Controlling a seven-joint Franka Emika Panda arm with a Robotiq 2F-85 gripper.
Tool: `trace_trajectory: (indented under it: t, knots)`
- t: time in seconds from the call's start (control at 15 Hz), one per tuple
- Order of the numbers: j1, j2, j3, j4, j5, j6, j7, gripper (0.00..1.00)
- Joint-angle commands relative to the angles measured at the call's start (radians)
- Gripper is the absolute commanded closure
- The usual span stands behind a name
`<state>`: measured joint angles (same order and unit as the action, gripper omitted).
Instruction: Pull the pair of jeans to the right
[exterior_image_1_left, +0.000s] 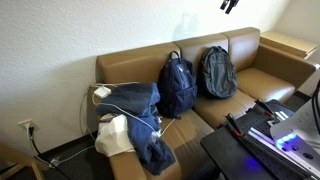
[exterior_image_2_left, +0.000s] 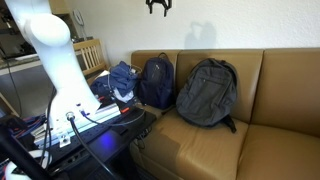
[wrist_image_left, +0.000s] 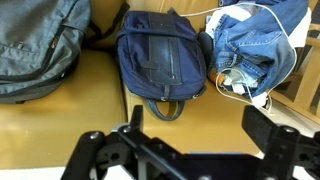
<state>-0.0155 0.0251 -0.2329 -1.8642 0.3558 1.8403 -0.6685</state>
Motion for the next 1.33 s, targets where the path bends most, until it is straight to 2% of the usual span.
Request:
trace_trajectory:
  t: [0.0,0.13,0.47,0.6,0.73,0.8,1.07,1.13,1.2,1.27]
  knots:
    - [-0.044,0.005,0.045,0.007,-0.002,-0.004,0.000,0.00]
    - [-0.028,0.030,0.080,-0.020,-0.009,-0.055,-0.040,0.00]
    - [0.064,-0.008,0.242,-0.182,-0.012,-0.048,-0.052,0.00]
    - [0.112,0.017,0.306,-0.209,-0.042,-0.054,-0.026,0.00]
    - [0.137,0.057,0.341,-0.199,-0.095,-0.088,-0.037,0.00]
    - [0.126,0.030,0.334,-0.202,-0.055,-0.058,-0.015,0.00]
    - [0.141,0.058,0.354,-0.207,-0.087,-0.064,-0.017,0.00]
    - [0.111,0.062,0.330,-0.205,-0.046,-0.101,-0.027,0.00]
    - [0.086,0.213,0.308,-0.113,-0.020,-0.096,-0.038,0.00]
    - [0.087,0.241,0.310,-0.123,-0.001,-0.067,-0.010,0.00]
